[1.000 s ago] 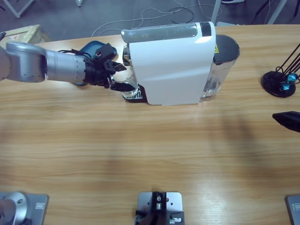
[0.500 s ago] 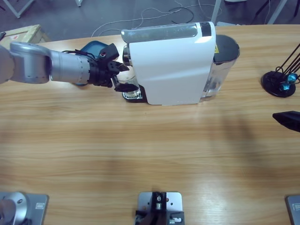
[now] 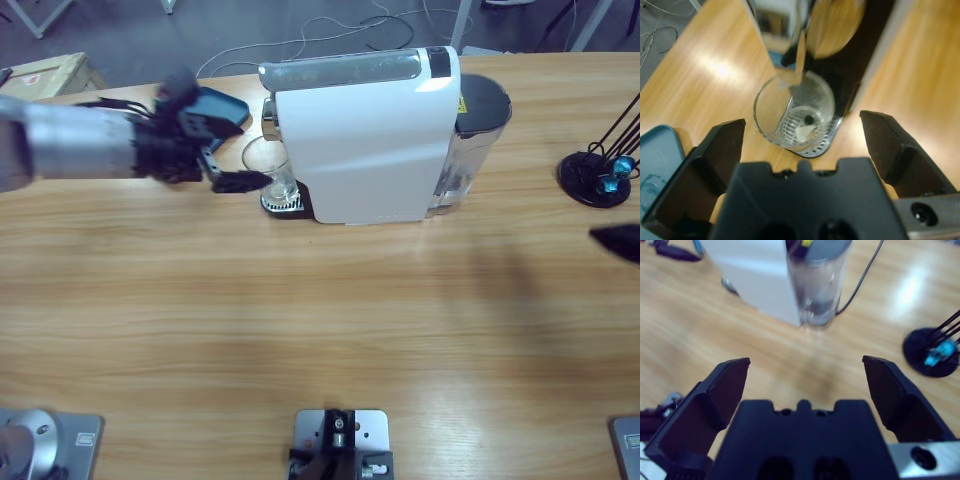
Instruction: Pour coffee
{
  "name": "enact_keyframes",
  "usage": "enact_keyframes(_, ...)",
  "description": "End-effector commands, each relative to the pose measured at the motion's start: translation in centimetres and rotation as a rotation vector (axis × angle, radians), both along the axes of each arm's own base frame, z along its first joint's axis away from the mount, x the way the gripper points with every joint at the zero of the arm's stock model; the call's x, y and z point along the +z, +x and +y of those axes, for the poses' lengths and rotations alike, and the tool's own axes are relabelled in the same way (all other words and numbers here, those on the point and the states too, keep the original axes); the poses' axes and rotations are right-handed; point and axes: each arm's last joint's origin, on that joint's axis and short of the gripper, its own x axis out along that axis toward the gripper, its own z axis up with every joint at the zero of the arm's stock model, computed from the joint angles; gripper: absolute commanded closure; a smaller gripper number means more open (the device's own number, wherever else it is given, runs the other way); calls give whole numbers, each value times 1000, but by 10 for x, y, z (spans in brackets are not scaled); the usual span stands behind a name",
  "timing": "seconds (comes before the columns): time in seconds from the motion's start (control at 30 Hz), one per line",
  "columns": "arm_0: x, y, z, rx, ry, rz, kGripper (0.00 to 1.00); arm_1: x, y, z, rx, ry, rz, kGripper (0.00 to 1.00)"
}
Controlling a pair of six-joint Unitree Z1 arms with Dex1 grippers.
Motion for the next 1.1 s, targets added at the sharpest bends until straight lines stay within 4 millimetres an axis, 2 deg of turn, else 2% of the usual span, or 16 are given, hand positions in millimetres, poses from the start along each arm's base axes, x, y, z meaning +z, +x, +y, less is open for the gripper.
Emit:
enact_keyframes(0.03, 24, -64, 32, 106, -68, 132, 18, 68, 95, 58, -109, -198, 29, 0)
enact_keyframes(0.13, 33, -78, 37, 159, -25, 146, 18, 91, 155, 73, -167, -224, 87, 3)
enact_keyframes(0.17, 37, -83, 39, 181, -6, 139, 18, 97, 170, 79, -168, -227, 96, 67)
enact_keyframes(0.23, 43, -92, 47, 222, 16, 142, 18, 101, 193, 94, -102, -199, 161, 371)
enact_keyframes(0.27, 44, -97, 51, 233, 19, 153, 18, 100, 202, 101, -50, -186, 193, 415)
enact_keyframes(0.3, 45, -101, 54, 235, 22, 160, 18, 97, 210, 108, -7, -174, 212, 565)
enact_keyframes(0.33, 46, -105, 56, 234, 26, 167, 18, 92, 220, 115, 7, -177, 227, 957)
enact_keyframes(0.37, 45, -108, 58, 235, 30, 172, 18, 88, 228, 120, -6, -202, 229, 1000)
enact_keyframes(0.5, 45, -115, 64, 246, 23, 185, 18, 76, 253, 138, -33, -248, 253, 1000)
enact_keyframes(0.63, 40, -115, 64, 265, 21, 216, 18, 64, 264, 145, -58, -262, 307, 1000)
enact_keyframes(0.9, 32, -108, 58, 268, 44, 234, 18, 52, 262, 156, -31, -286, 351, 1000)
enact_keyframes(1.1, 31, -108, 58, 267, 48, 234, 18, 55, 254, 166, 23, -268, 356, 1000)
